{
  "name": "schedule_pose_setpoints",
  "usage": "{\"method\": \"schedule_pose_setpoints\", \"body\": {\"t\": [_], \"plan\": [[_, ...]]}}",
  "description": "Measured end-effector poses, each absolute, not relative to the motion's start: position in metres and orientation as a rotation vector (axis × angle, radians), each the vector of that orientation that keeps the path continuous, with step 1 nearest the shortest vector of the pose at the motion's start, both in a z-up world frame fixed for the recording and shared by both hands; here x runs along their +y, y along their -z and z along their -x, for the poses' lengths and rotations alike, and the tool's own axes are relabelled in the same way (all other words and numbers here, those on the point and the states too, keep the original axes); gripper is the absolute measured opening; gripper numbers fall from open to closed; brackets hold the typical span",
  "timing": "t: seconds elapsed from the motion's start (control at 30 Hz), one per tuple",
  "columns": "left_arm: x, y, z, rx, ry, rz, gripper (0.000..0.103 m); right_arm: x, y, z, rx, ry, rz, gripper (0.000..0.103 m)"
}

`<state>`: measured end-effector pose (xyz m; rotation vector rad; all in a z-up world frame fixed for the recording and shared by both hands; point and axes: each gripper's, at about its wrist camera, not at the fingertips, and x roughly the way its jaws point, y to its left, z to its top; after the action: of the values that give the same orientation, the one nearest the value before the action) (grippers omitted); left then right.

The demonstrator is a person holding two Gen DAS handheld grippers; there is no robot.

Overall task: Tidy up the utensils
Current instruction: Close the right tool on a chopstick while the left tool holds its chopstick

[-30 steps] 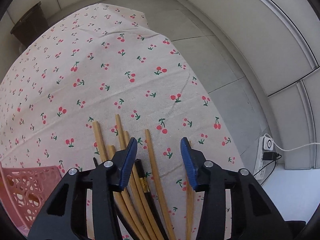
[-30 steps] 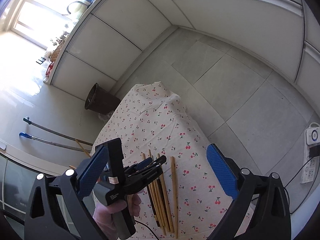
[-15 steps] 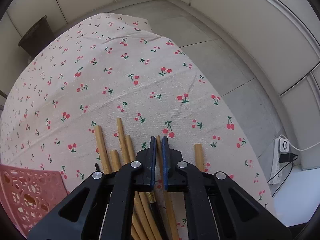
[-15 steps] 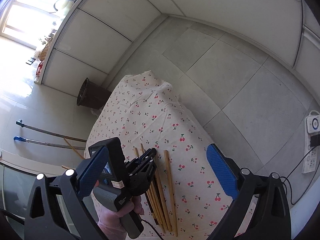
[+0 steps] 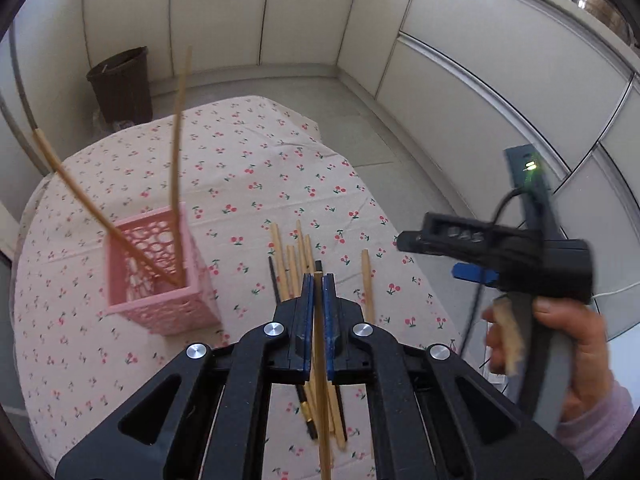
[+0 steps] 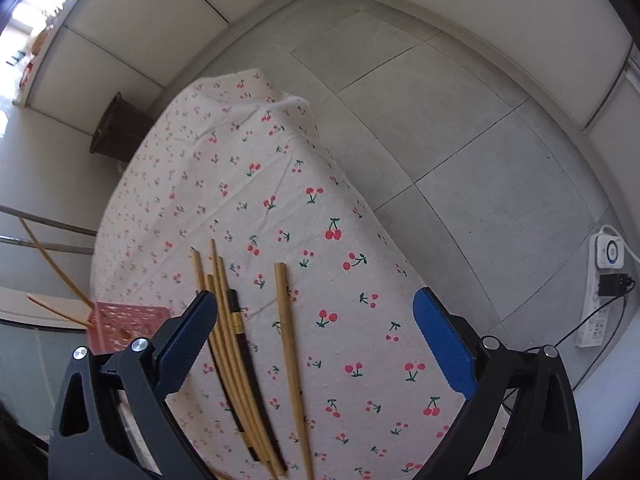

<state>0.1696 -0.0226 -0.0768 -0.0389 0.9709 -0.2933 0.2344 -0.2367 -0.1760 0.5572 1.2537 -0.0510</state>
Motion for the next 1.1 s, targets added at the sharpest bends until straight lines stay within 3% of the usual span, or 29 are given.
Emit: {"method": "schedule_pose_setpoints", "body": {"t": [0.17,0.27,0.37,0.43,0.47,0.67,1.1], "plan": [[0.016,0.046,-0.136,0.878,0.236,0.07,0.004,-0.205,0.202,-0.24,1.282,0.077,-0.458,0.093],[0.031,0.035,-0.126,0.838,0.222,0.075,0.004,-0.184,0.205,-0.242,1.256,0.122,-0.311,0.075],[0.042,0.03,-0.118,0.818,0.205,0.075,0.004,-0.17,0.203,-0.241,1.202,0.151,-0.201,0.052],[0.048,0.029,-0.115,0.812,0.2,0.074,0.004,-0.166,0.203,-0.241,1.176,0.143,-0.165,0.02],[0.05,0.028,-0.114,0.811,0.195,0.076,0.004,-0.167,0.202,-0.241,1.176,0.126,-0.175,0.012],[0.065,0.027,-0.111,0.806,0.182,0.098,0.004,-0.171,0.191,-0.232,1.149,0.044,-0.246,0.008],[0.069,0.01,-0.088,0.753,0.194,0.092,0.004,-0.184,0.1,-0.177,0.957,-0.125,-0.332,0.008]]}}
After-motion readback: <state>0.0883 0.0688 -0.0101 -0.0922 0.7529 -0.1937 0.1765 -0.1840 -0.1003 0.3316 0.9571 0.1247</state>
